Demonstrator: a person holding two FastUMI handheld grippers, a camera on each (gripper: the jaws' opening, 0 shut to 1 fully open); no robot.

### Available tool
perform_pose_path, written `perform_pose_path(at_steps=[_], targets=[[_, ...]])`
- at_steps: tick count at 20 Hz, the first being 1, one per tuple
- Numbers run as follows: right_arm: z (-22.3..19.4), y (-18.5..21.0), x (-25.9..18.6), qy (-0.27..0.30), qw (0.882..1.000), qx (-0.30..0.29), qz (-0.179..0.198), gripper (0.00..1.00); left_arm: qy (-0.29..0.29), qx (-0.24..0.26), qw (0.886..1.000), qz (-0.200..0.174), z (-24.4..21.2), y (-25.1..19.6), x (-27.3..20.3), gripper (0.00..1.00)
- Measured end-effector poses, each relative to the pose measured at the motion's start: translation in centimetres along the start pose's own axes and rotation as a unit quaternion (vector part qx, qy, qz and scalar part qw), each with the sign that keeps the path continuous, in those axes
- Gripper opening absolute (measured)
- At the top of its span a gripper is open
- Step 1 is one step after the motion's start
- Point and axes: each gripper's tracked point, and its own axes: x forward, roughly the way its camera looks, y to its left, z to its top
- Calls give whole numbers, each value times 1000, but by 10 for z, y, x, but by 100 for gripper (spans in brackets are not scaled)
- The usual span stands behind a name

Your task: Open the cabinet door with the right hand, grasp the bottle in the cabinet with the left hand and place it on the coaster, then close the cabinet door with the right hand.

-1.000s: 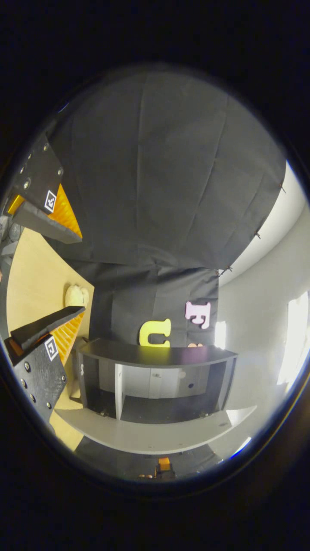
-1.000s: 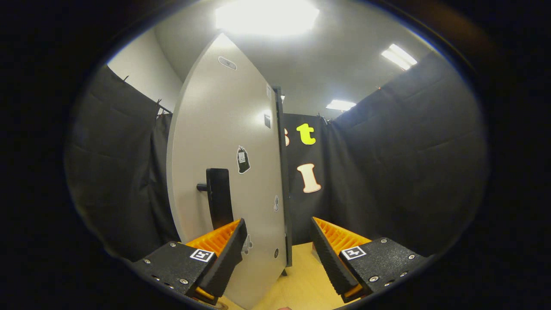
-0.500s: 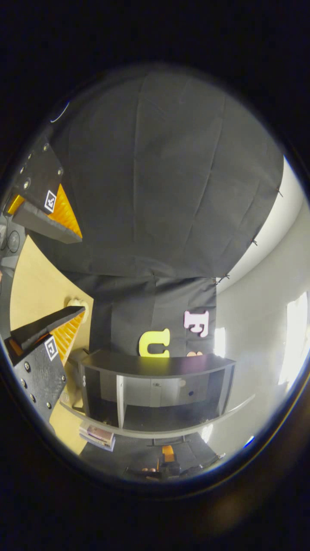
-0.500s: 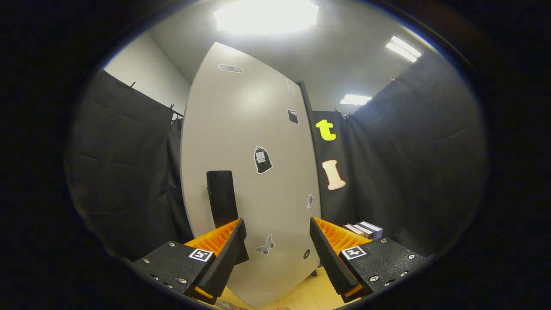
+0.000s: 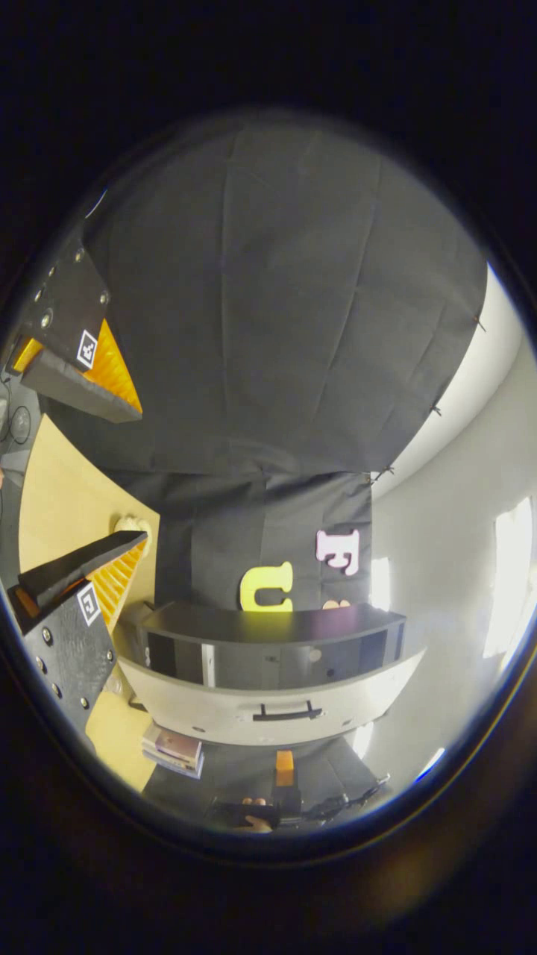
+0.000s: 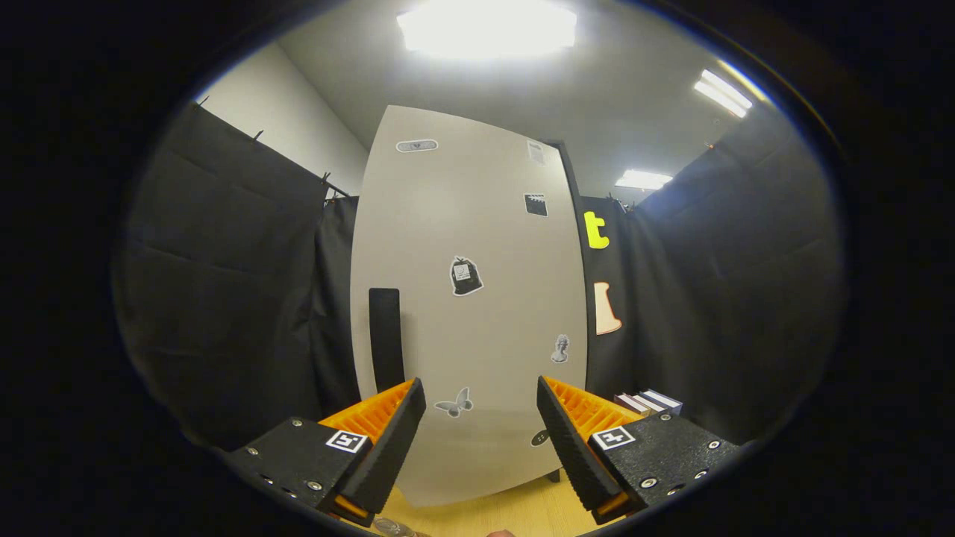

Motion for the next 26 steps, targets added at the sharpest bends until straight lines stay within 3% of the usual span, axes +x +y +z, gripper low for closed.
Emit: perform_pose_path(at_steps=[7, 15, 26], targets=[[-2, -45, -41, 3, 1000, -10, 1, 93, -6, 0, 998, -61, 17, -85, 18, 86], [-15, -120, -80, 27, 999, 3, -27, 93, -17, -9, 992, -121, 43, -187, 20, 87], [-34, -194, -113, 40, 998, 2, -47, 93, -18, -10, 985, -172, 57, -293, 18, 87]])
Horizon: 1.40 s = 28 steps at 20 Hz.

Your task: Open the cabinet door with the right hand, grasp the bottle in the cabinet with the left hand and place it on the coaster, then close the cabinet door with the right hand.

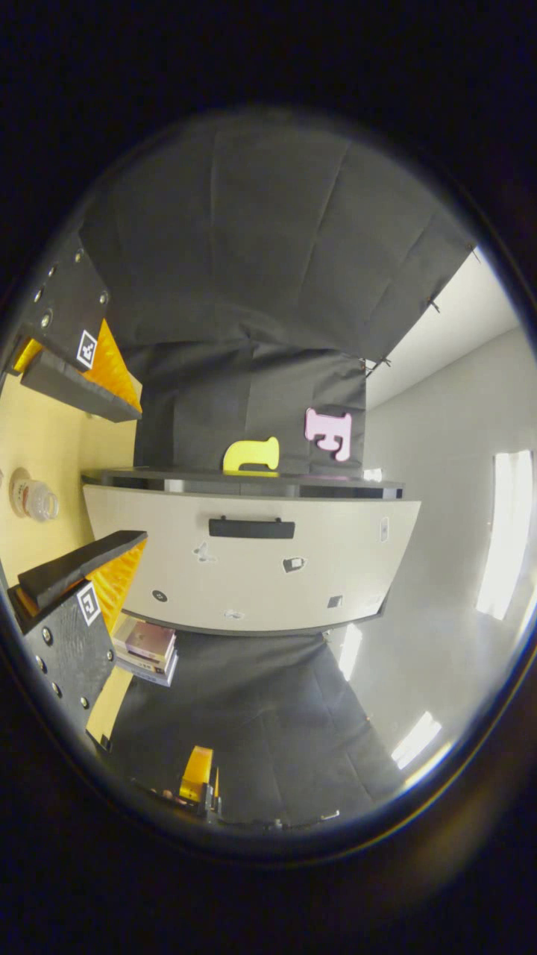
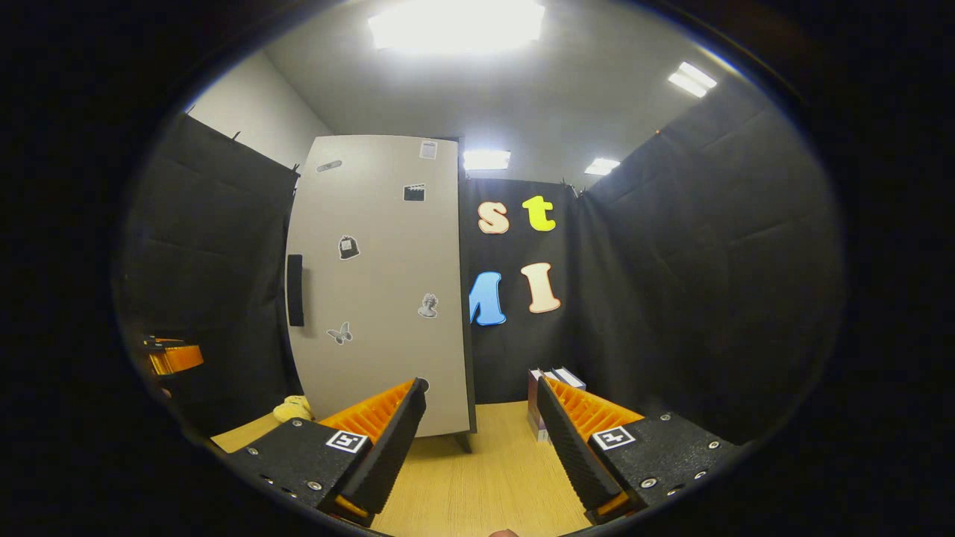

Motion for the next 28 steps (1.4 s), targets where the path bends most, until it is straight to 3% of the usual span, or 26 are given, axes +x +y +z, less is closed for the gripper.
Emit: perform_pose_path(at_steps=[10, 28], targets=[[-18, -11, 0, 13, 1000, -5, 13, 93, 12, 8, 1000, 16, -8, -25, 3, 88], [-14, 7, -1, 9, 999, -11, 29, 93, 10, 17, 999, 43, -5, -24, -12, 86]])
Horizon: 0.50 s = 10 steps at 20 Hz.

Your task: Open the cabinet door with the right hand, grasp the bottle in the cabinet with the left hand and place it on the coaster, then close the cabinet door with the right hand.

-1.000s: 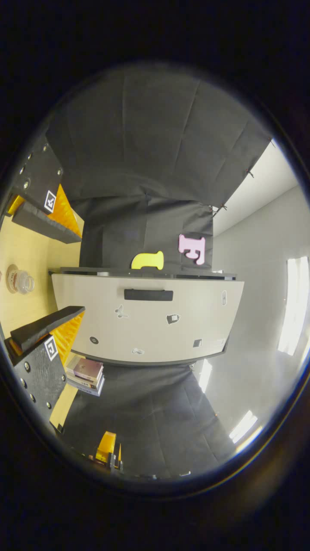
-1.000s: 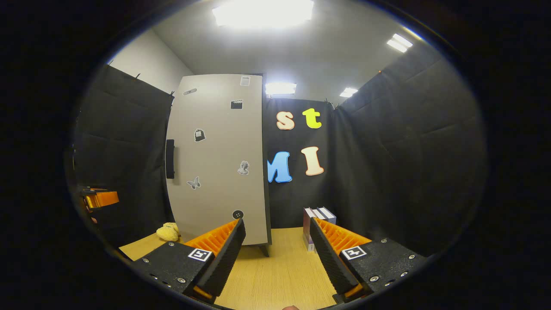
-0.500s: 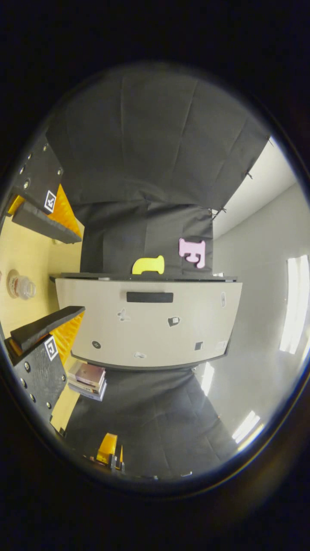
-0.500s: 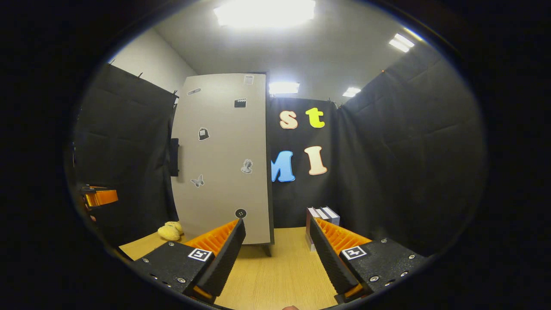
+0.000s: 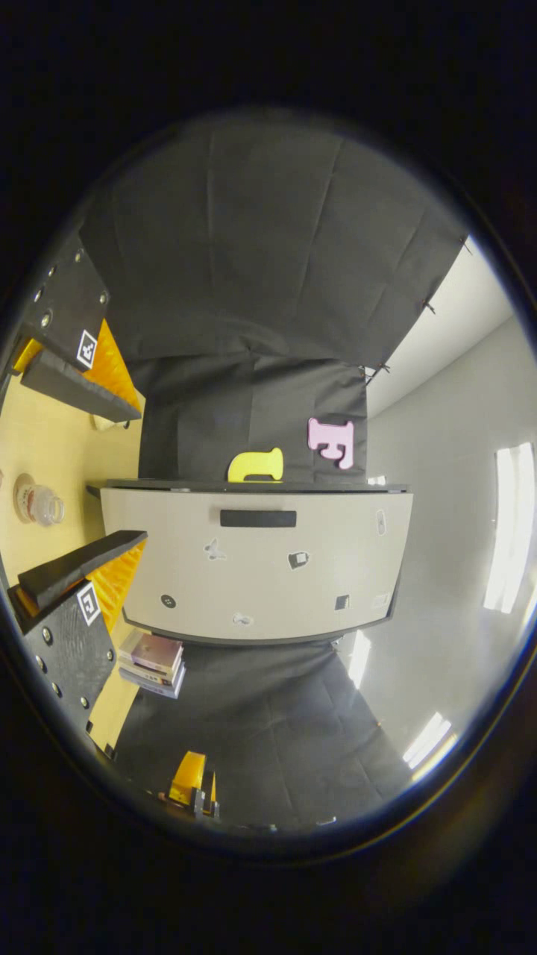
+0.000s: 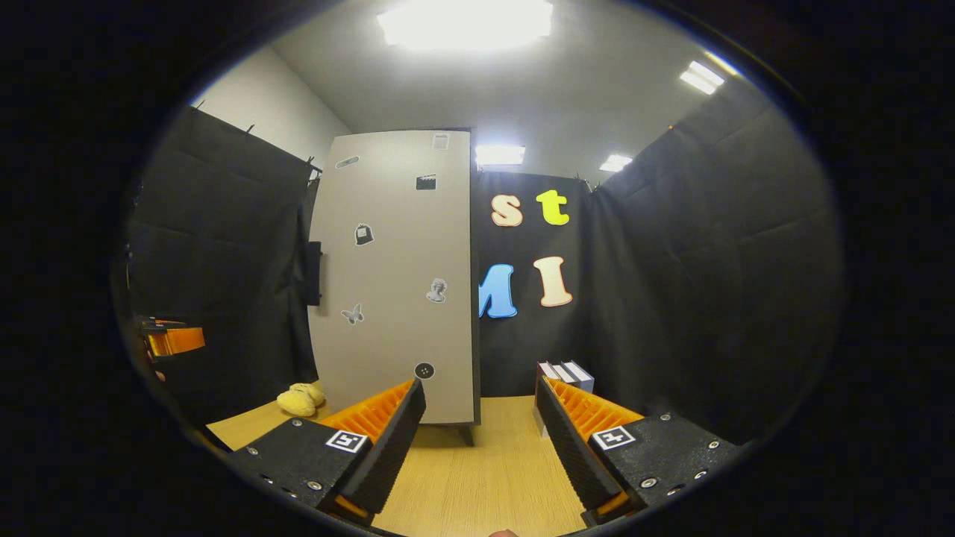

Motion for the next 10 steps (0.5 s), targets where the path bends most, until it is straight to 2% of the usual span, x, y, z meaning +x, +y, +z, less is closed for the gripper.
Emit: perform_pose_path(at_steps=[10], targets=[[4, 6, -1, -4, 1000, -4, 1, 91, -3, 3, 1000, 10, 3, 2, -7, 86]])
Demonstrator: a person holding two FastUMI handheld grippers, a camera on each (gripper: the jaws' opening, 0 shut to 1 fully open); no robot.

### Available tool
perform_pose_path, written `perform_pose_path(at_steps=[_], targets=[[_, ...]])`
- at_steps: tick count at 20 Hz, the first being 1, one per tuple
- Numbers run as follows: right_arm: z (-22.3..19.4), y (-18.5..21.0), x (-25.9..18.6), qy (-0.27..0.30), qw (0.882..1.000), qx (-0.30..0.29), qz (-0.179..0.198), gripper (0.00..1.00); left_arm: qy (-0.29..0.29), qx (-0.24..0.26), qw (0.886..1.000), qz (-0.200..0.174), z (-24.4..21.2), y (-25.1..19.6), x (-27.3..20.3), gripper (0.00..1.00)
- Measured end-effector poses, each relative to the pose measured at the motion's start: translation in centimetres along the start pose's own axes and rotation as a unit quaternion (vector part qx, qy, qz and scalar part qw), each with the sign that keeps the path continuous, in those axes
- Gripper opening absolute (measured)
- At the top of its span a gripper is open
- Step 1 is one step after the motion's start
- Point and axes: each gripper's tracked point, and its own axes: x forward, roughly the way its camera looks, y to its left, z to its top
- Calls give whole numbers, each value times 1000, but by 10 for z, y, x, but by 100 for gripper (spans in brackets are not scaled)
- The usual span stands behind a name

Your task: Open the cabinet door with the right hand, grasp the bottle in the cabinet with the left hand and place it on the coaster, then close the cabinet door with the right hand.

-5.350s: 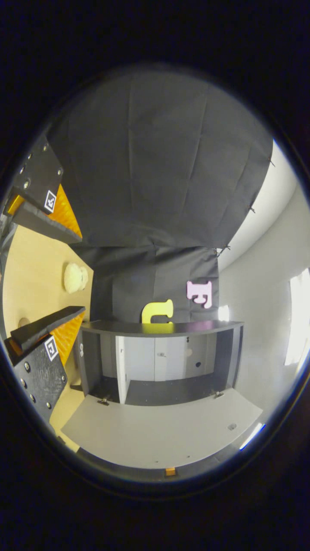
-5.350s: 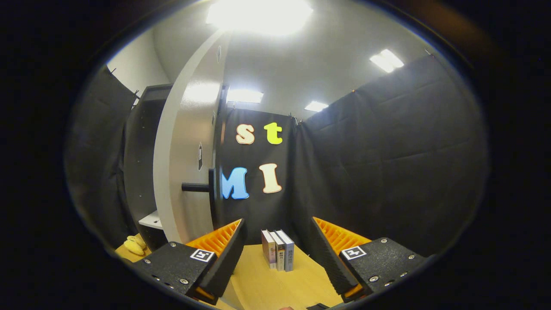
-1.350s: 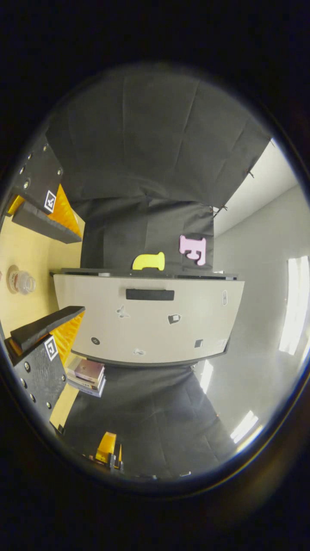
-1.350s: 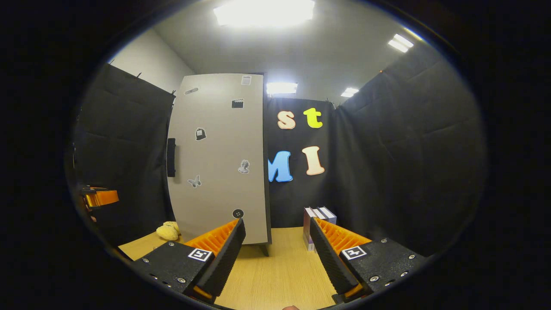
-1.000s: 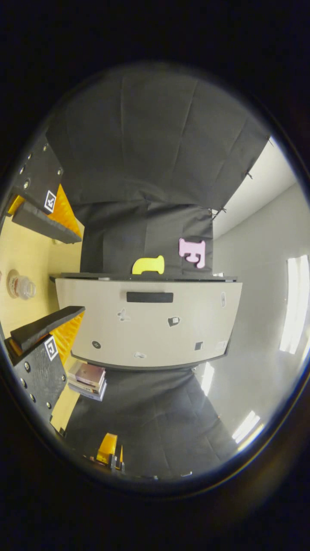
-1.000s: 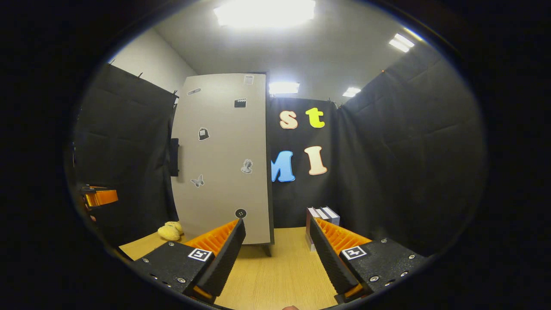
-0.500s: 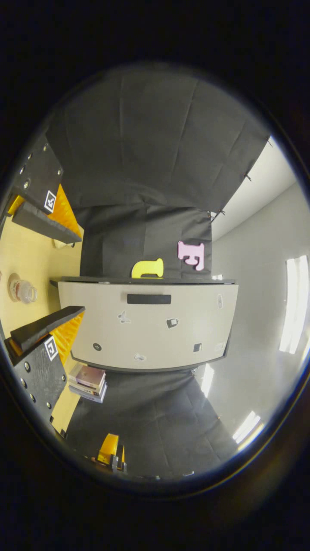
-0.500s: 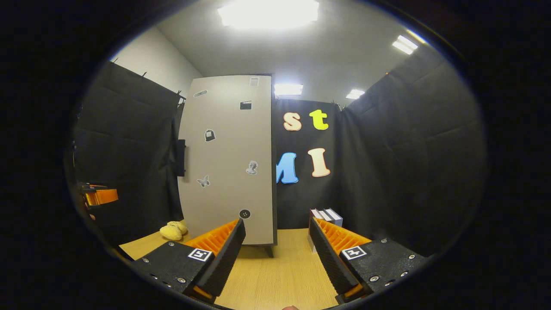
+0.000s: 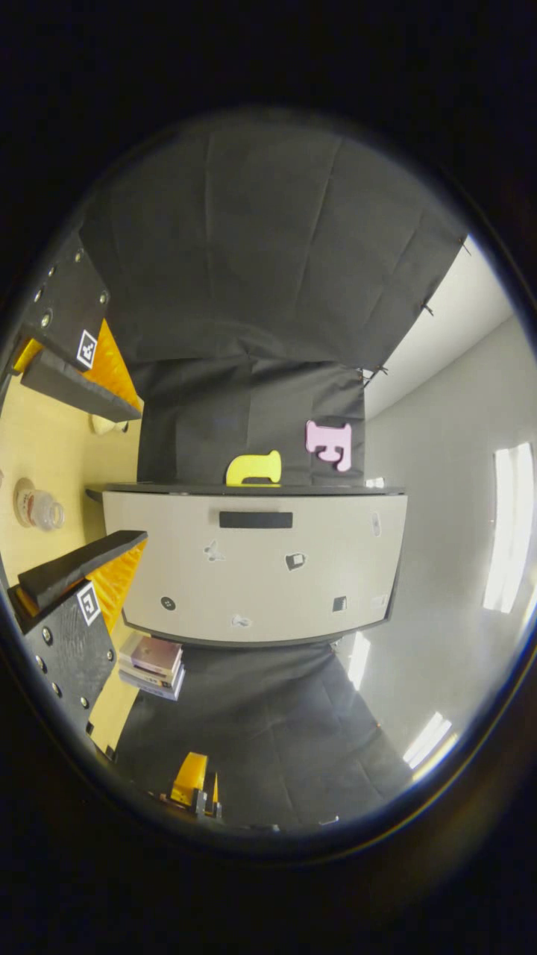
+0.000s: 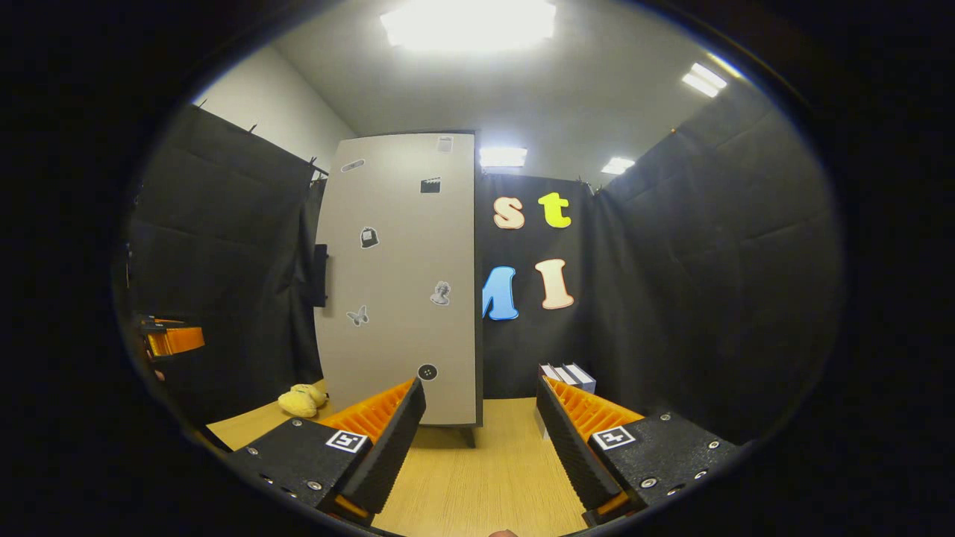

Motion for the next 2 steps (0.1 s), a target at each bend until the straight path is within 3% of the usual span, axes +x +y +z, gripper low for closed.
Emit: perform_pose_path(at_steps=[2], targets=[[0, 1, 1, -1, 1000, 0, 0, 93, 2, 0, 1000, 2, -2, -1, 0, 86]])
